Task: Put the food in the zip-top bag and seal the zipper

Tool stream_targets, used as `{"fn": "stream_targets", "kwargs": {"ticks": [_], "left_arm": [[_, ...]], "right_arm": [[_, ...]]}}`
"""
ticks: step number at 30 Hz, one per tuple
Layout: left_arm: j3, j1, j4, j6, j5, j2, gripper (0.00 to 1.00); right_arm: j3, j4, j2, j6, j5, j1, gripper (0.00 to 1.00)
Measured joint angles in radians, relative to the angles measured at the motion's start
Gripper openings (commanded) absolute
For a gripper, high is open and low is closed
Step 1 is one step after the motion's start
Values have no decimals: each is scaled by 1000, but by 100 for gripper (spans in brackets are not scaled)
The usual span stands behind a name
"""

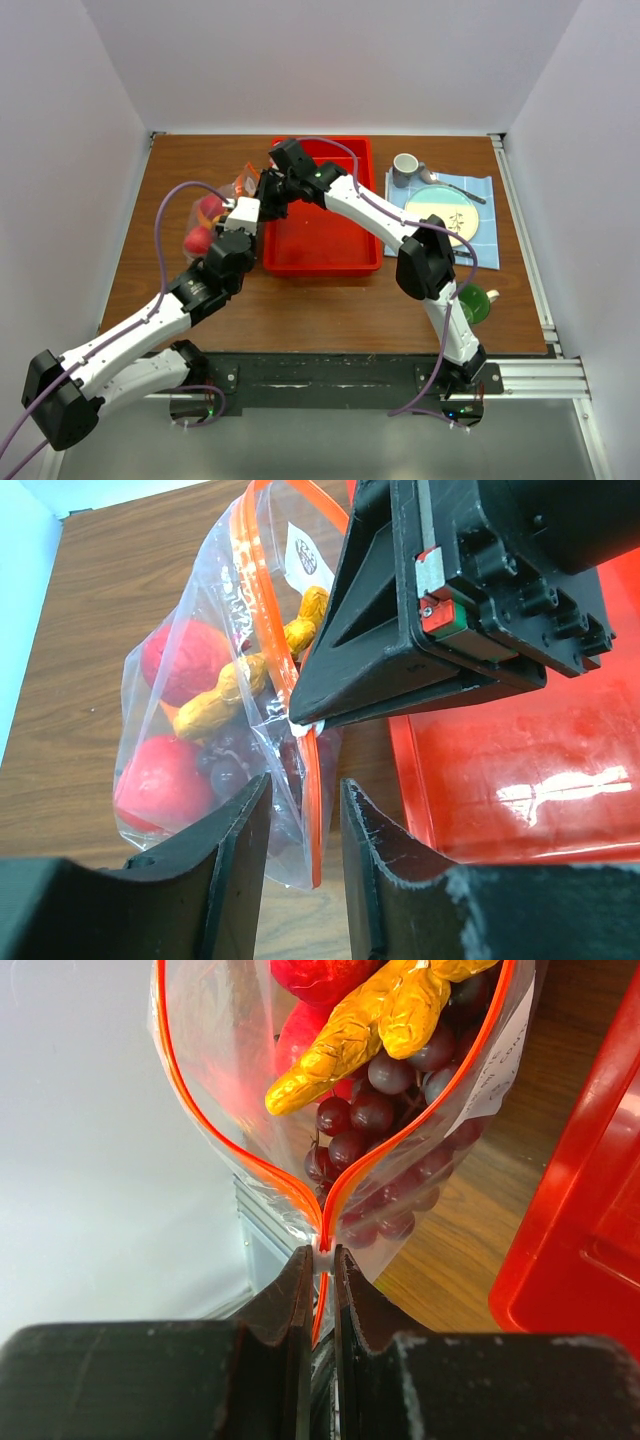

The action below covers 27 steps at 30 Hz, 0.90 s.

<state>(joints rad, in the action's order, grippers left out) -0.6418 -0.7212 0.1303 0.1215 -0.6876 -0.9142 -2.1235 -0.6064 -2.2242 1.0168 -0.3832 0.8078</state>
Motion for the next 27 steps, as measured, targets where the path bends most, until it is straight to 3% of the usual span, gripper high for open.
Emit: {"fn": "stream_targets", "kwargs": {"ticks": [9, 12, 15, 17, 27], "left_arm": [[0, 8, -10, 3, 0, -31, 37], [0, 23, -9, 18, 6, -50, 32], [0, 47, -9, 27, 16, -53, 19], [0, 65, -9, 39, 30, -53, 0], [-2, 100, 23, 73, 97, -21, 0]], "right_arm": [[0, 0, 0, 0, 0, 0, 0], [0, 0, 0, 0, 0, 0, 0], [0, 0, 0, 0, 0, 0, 0], [0, 1, 0, 1, 0, 0, 0], [-6, -1, 0, -1, -4, -5, 0]]}}
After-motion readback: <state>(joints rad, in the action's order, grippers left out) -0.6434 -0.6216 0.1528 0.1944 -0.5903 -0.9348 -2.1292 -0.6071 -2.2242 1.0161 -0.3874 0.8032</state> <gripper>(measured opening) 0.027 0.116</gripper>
